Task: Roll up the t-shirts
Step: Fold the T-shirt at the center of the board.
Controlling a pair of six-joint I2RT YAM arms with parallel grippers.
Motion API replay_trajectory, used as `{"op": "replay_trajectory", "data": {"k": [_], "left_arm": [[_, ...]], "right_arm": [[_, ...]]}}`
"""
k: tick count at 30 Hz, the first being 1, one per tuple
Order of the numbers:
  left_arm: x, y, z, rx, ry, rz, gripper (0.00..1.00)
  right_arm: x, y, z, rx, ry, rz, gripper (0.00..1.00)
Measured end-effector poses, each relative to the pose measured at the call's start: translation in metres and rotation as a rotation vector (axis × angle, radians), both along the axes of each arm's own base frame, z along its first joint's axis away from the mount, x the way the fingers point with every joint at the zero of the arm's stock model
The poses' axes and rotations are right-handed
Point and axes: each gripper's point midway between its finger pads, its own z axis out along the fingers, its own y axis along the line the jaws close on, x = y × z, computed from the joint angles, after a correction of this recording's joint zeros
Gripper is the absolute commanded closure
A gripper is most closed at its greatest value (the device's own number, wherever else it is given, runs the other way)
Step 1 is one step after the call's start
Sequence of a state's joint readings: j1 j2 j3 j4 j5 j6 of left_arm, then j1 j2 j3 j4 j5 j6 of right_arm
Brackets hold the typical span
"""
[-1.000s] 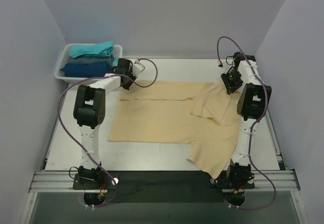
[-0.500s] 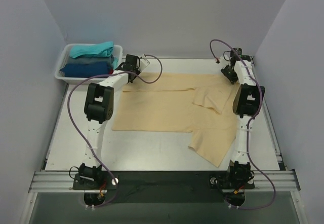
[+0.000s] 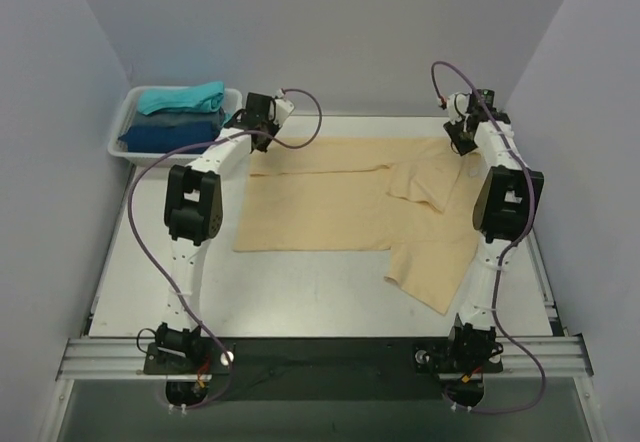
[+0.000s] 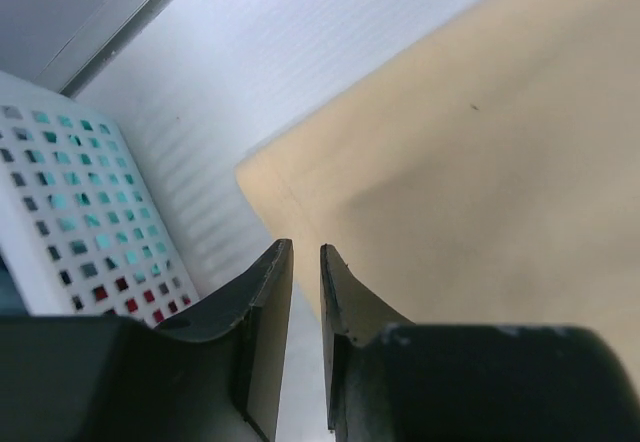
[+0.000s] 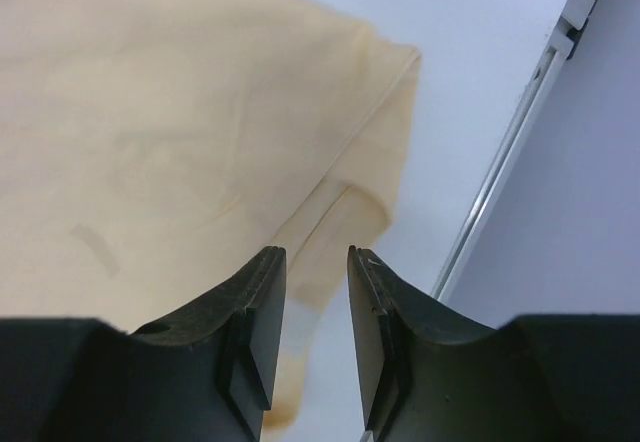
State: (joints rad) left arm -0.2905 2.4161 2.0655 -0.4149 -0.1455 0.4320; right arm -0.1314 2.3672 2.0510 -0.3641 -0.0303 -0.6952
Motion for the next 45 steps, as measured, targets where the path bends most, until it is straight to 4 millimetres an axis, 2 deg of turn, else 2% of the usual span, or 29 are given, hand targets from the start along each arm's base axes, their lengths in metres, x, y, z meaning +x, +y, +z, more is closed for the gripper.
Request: {"op": "replay_trajectory", "data": {"k": [3, 4, 6, 7, 8, 11, 14, 16, 18, 21, 24, 36, 45], "left_arm": [[-0.021, -0.009, 0.028, -0.041, -0.003, -0.011, 0.72], [-0.030, -0.012, 0.038, -0.053, -0.007, -0.016, 0.72], [-0.047, -0.018, 0.055, -0.082, -0.011, -0.027, 0.72], [-0.056, -0.021, 0.064, -0.093, -0.012, -0.034, 0.72], [-0.064, -0.023, 0.069, -0.105, -0.010, -0.043, 0.72], [-0.085, -0.024, 0.077, -0.129, 0.005, -0.058, 0.72], [-0.101, -0.017, 0.072, -0.135, 0.042, -0.057, 0.74], [-0.111, -0.011, 0.062, -0.135, 0.076, -0.049, 0.74], [-0.124, -0.003, 0.047, -0.128, 0.125, -0.036, 0.75], [-0.146, 0.008, 0.024, -0.113, 0.198, -0.017, 0.75], [-0.159, 0.016, 0.012, -0.101, 0.241, -0.006, 0.75], [-0.161, 0.023, 0.015, -0.103, 0.236, 0.008, 0.75], [-0.160, 0.023, 0.015, -0.102, 0.235, 0.008, 0.75]], "right_arm": [[-0.034, 0.030, 0.032, 0.085, -0.004, 0.054, 0.68], [-0.044, 0.046, 0.047, 0.115, -0.015, 0.093, 0.67], [-0.055, 0.074, 0.067, 0.157, -0.029, 0.162, 0.67], [-0.061, 0.096, 0.076, 0.180, -0.031, 0.211, 0.66], [-0.064, 0.111, 0.079, 0.195, -0.030, 0.244, 0.66], [-0.073, 0.167, 0.074, 0.247, 0.011, 0.359, 0.66], [-0.087, 0.212, 0.047, 0.287, 0.108, 0.425, 0.66], [-0.094, 0.229, 0.026, 0.304, 0.182, 0.436, 0.66], [-0.098, 0.236, 0.006, 0.316, 0.247, 0.426, 0.65], [-0.109, 0.234, -0.016, 0.323, 0.329, 0.392, 0.64], [-0.119, 0.231, -0.023, 0.327, 0.376, 0.370, 0.65], [-0.122, 0.231, -0.024, 0.322, 0.407, 0.352, 0.65], [-0.129, 0.238, -0.047, 0.320, 0.473, 0.347, 0.67]]}}
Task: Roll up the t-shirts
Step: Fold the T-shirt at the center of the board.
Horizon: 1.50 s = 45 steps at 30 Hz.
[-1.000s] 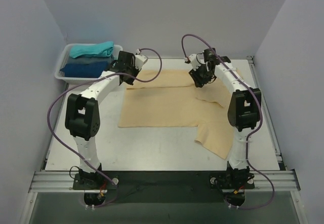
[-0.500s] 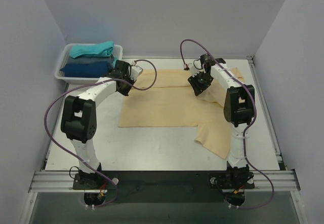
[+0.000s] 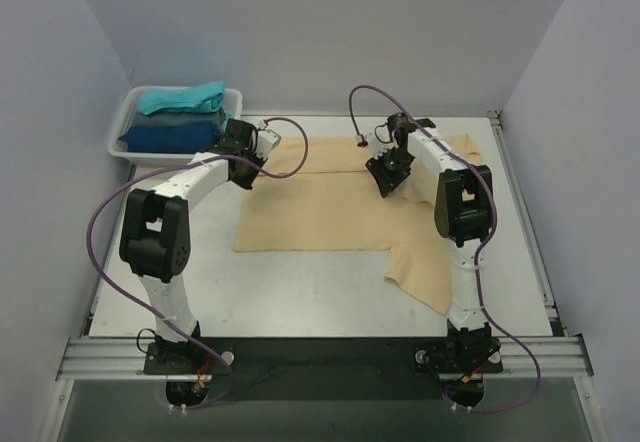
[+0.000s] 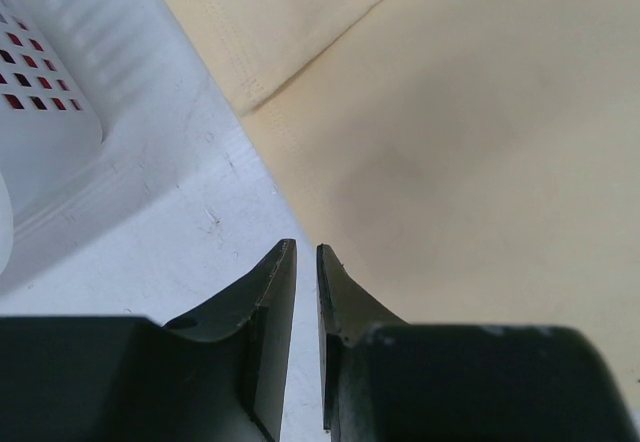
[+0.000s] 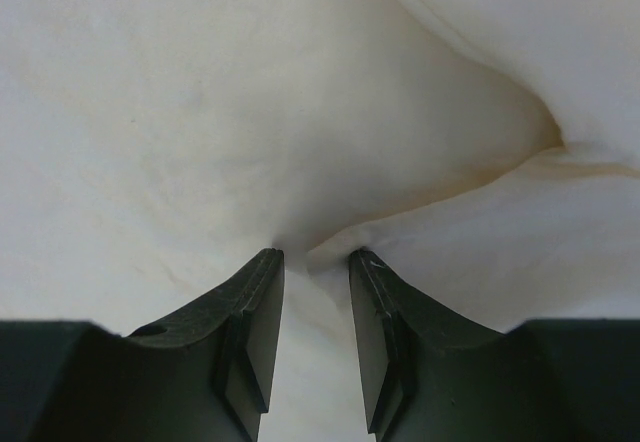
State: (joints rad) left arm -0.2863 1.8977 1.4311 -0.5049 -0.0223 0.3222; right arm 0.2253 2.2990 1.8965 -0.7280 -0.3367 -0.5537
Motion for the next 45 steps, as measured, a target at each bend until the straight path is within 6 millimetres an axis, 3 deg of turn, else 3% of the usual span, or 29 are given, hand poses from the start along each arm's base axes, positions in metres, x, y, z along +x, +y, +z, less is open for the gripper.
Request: {"op": "replay_trajectory", "data": {"k": [6, 10, 18, 24, 32, 43, 44, 45], "left_arm": [[0.000, 0.001, 0.000, 0.003, 0.000, 0.001, 0.75], [0.000, 0.001, 0.000, 0.003, 0.000, 0.002, 0.75], [0.000, 0.001, 0.000, 0.003, -0.001, 0.002, 0.75], [0.000, 0.001, 0.000, 0.004, 0.000, 0.002, 0.75], [0.001, 0.001, -0.001, 0.006, -0.001, 0.004, 0.75], [0.002, 0.000, -0.004, 0.008, 0.006, 0.003, 0.75], [0.002, 0.000, -0.004, 0.008, 0.005, 0.003, 0.75], [0.003, 0.000, -0.004, 0.008, 0.004, 0.003, 0.75]], "right_arm": [[0.006, -0.002, 0.003, -0.013, -0.012, -0.009, 0.74], [0.007, -0.001, 0.005, -0.012, -0.017, -0.016, 0.85], [0.005, 0.001, 0.005, -0.010, -0.009, -0.028, 0.83], [0.004, 0.002, 0.005, -0.010, -0.005, -0.029, 1.00], [0.001, 0.005, 0.007, 0.006, 0.011, -0.040, 1.00], [0.007, 0.027, 0.025, 0.100, 0.003, -0.069, 1.00], [0.006, 0.029, 0.025, 0.104, 0.006, -0.068, 0.98], [0.006, 0.029, 0.025, 0.104, 0.007, -0.069, 0.88]]}}
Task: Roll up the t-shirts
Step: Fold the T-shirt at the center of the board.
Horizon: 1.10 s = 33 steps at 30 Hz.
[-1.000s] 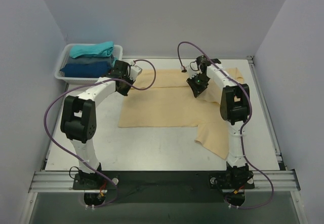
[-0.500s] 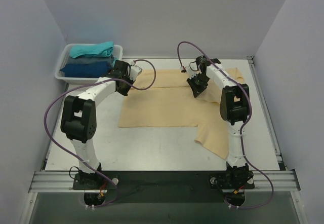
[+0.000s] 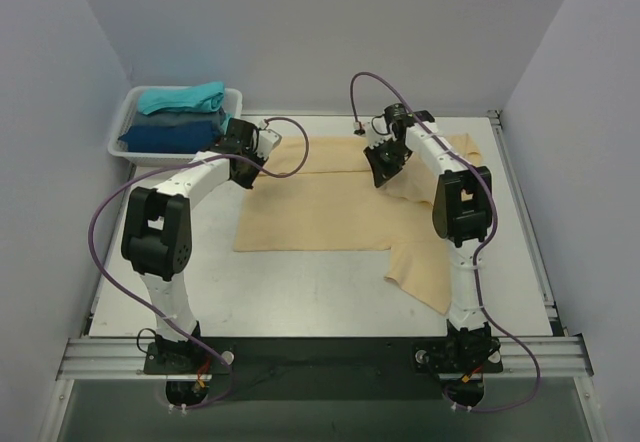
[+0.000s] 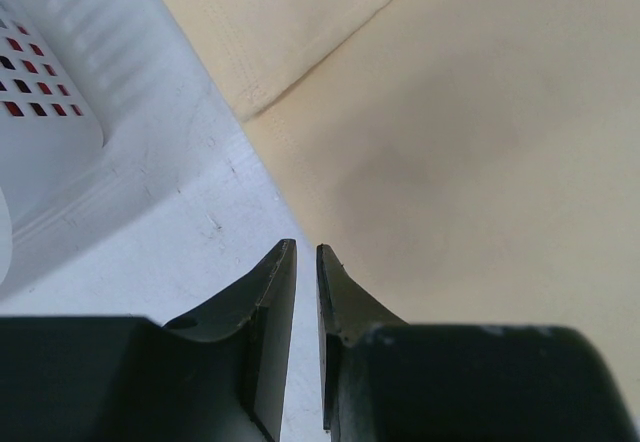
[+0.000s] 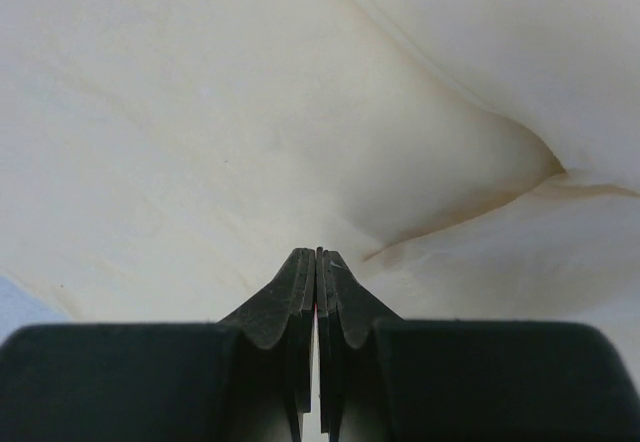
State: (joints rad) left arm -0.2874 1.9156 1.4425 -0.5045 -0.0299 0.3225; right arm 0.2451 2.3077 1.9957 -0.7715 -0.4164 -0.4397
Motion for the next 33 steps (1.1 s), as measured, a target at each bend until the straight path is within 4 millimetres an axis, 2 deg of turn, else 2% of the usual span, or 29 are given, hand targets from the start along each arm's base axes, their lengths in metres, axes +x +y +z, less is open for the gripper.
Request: {"op": "replay_trajectory", "data": {"k": [3, 4, 18, 33], "left_arm": [[0.001, 0.000, 0.001, 0.001, -0.003, 0.001, 0.75], [0.001, 0.001, 0.001, 0.003, -0.003, 0.002, 0.75], [0.008, -0.005, -0.002, 0.006, -0.004, -0.005, 0.75], [0.007, -0.005, -0.008, 0.011, 0.009, -0.005, 0.75]], "right_arm": [[0.000, 0.000, 0.000, -0.013, -0.001, -0.005, 0.77], [0.000, -0.001, -0.001, -0.019, -0.003, -0.007, 0.77], [0.000, -0.022, -0.010, -0.133, -0.012, -0.033, 0.77], [-0.003, -0.029, -0.021, -0.172, 0.002, -0.032, 0.78]]}}
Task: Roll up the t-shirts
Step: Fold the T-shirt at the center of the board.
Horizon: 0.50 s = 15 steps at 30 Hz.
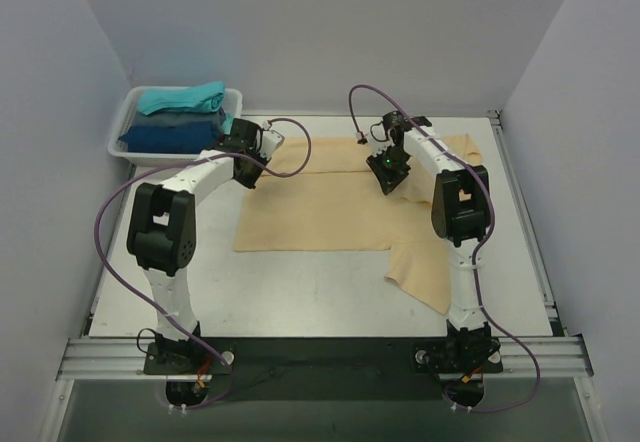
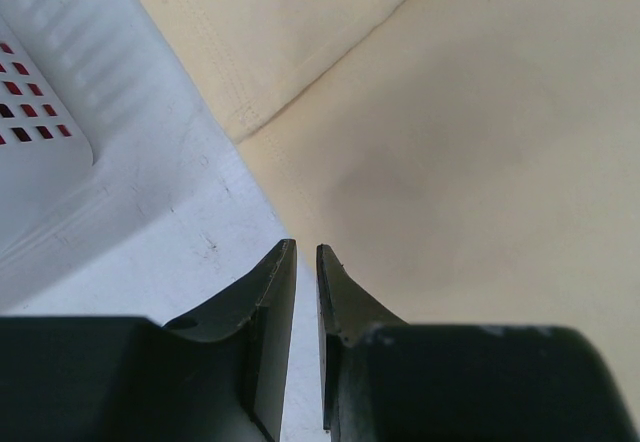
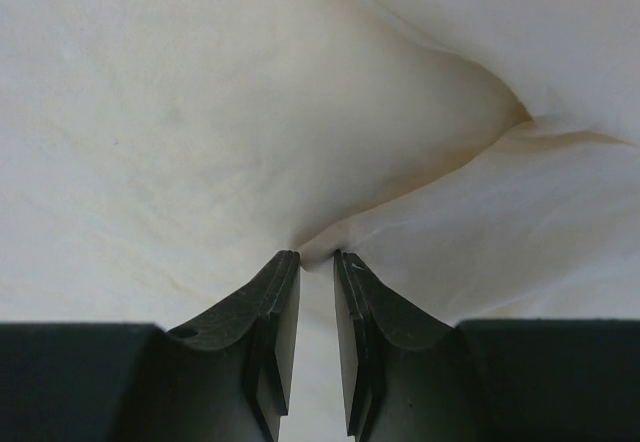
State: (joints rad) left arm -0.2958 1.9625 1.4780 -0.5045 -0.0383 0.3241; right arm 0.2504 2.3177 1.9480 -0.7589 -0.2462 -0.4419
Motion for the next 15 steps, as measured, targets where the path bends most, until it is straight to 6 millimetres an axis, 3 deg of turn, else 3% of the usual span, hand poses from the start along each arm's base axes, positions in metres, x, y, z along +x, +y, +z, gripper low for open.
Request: {"op": "replay_trajectory", "data": {"k": [6, 11, 15], "left_arm": [[-0.0004, -0.0011, -0.0008, 0.003, 0.001, -0.002, 0.75], [-0.0004, -0.0011, -0.0008, 0.005, 0.000, -0.002, 0.75], [-0.0003, -0.0009, -0.0007, 0.006, 0.000, -0.001, 0.75]], "right_arm": [[-0.0029, -0.0014, -0.0044, -0.007, 0.012, -0.001, 0.78], [-0.0026, -0.0023, -0.0048, -0.012, 0.011, 0.002, 0.92], [-0.0028, -0.0027, -0.0070, -0.016, 0.015, 0.002, 0.96]]}}
